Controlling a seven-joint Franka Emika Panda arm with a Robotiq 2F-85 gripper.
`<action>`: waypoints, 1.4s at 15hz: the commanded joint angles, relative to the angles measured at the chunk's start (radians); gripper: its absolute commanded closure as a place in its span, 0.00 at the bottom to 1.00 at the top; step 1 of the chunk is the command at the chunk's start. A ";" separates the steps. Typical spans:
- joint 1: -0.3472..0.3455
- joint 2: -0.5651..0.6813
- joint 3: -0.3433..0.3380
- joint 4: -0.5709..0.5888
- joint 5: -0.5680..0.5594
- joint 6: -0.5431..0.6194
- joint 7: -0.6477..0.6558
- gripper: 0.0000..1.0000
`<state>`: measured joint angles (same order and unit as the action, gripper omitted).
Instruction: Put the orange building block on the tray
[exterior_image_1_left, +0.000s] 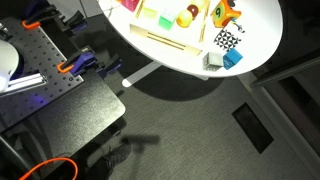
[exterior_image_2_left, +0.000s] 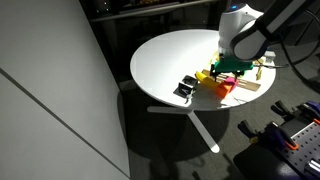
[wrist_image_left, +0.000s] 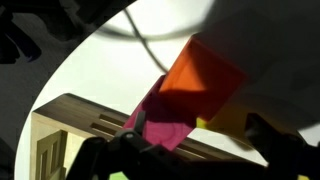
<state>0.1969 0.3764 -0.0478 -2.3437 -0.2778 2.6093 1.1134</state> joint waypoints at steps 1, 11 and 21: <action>0.006 0.006 0.010 0.025 0.082 -0.030 -0.015 0.00; 0.017 0.014 0.016 0.017 0.188 -0.033 0.005 0.00; 0.027 0.058 0.007 0.013 0.185 -0.008 0.001 0.25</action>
<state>0.2067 0.4272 -0.0271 -2.3370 -0.1057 2.6001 1.1146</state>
